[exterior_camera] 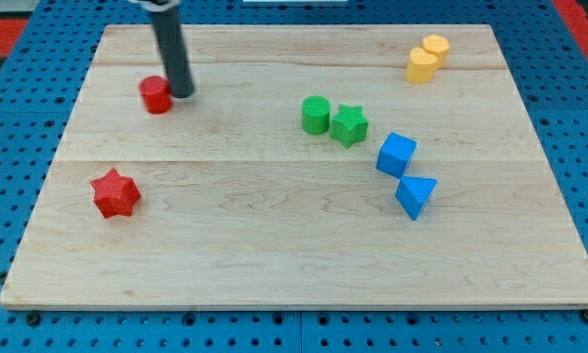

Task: Move red blocks at center left to the table

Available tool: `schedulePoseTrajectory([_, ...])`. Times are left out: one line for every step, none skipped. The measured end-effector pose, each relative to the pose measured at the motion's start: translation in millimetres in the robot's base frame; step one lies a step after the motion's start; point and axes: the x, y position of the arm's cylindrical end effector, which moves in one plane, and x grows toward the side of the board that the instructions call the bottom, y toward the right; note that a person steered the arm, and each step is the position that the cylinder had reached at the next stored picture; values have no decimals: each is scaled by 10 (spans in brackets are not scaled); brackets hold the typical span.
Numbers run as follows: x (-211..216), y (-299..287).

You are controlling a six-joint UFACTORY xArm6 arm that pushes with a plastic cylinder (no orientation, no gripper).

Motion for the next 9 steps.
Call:
schedulePoseTrajectory([38, -240])
schedulePoseTrajectory([-326, -268])
schedulePoseTrajectory([-207, -650])
schedulePoseTrajectory([97, -646])
schedulePoseTrajectory([166, -410])
schedulePoseTrajectory([208, 219])
schedulePoseTrajectory([1289, 750])
schedulePoseTrajectory([2013, 683])
schedulePoseTrajectory([1984, -54])
